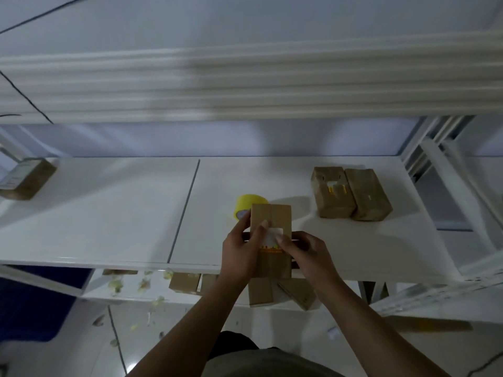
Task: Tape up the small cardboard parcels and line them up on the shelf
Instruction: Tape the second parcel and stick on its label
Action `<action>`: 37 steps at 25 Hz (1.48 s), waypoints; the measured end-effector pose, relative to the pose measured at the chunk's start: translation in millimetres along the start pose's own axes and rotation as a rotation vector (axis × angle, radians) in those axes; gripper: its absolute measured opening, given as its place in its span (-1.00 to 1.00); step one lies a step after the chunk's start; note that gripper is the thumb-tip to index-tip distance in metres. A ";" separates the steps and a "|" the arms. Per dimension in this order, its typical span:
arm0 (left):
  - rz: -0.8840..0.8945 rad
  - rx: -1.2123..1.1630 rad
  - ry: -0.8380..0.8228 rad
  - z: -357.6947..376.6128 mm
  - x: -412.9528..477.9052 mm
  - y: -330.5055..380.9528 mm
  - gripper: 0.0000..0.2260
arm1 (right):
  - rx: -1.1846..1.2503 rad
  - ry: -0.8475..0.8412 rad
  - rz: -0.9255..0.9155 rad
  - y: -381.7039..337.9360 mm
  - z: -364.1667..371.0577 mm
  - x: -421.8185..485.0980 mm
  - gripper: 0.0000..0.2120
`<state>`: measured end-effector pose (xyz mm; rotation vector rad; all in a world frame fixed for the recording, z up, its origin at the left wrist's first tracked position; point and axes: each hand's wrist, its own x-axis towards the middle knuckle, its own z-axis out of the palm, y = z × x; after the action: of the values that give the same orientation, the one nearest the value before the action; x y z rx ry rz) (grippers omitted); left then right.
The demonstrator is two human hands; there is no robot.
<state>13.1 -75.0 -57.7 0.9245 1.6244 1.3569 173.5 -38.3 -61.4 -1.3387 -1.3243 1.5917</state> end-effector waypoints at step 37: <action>-0.975 -0.998 -0.010 -45.7 59.1 4.8 -0.51 | -0.738 0.139 -0.157 -65.0 89.4 101.2 -0.70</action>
<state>-52.4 -38.9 -56.1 -0.4226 0.9027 1.1583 54.4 47.6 -31.7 -1.6652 -1.9688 0.8989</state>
